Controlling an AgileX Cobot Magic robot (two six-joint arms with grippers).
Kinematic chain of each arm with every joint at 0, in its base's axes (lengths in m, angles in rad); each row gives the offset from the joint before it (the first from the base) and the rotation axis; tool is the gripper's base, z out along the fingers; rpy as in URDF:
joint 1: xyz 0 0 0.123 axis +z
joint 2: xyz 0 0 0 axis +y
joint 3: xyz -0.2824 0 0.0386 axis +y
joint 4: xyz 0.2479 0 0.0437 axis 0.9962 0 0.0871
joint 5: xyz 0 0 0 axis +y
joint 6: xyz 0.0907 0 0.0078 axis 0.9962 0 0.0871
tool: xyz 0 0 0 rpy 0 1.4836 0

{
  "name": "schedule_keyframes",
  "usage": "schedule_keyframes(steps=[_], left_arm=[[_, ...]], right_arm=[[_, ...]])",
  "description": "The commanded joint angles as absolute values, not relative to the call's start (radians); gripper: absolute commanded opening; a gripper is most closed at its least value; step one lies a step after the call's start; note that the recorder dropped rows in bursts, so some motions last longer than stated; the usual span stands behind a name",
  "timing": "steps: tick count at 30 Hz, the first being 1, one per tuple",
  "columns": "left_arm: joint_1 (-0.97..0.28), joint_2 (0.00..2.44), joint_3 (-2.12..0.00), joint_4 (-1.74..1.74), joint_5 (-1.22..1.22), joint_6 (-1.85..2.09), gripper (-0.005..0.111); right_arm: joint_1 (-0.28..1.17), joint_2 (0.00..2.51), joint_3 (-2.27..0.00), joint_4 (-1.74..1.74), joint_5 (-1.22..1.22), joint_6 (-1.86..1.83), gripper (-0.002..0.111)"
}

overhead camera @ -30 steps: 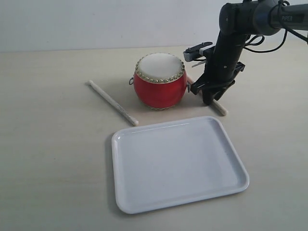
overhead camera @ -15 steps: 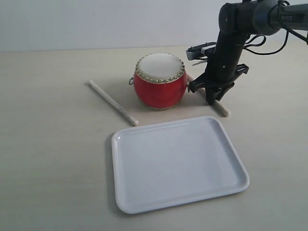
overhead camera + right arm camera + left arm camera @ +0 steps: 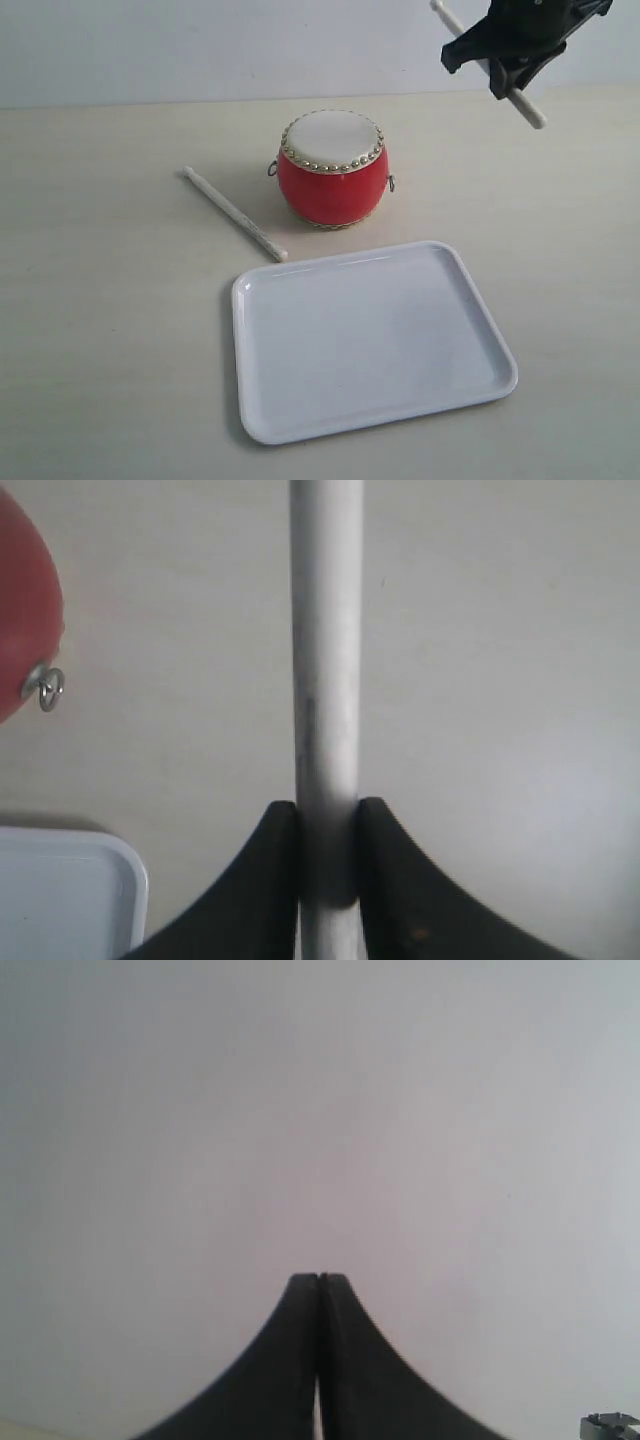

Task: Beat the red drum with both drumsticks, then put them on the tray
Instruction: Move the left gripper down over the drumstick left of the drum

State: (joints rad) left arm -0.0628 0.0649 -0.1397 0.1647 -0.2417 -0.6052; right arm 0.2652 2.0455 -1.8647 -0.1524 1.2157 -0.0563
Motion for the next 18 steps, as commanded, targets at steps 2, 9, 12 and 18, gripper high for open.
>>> schedule_keyframes(steps=[2, 9, 12, 18], left_arm=[[-0.060, 0.418, -0.506, 0.172, -0.023, -0.595, 0.000], [-0.060, 1.095, -1.099, 0.168, 0.798, -0.390, 0.000], [-0.086, 1.291, -1.233, 0.133, 1.067, -0.270, 0.000], [-0.371, 1.603, -1.360, 0.133, 1.166, -0.476, 0.000]], right_arm=[[0.260, 1.960, -1.875, -0.145, 1.221, -0.065, 0.000], [0.260, 1.962, -1.875, -0.175, 1.192, -0.067, 0.000], [0.260, 1.962, -1.875, -0.153, 1.162, -0.077, 0.000], [0.260, 1.962, -1.875, -0.075, 1.157, -0.110, 0.000]])
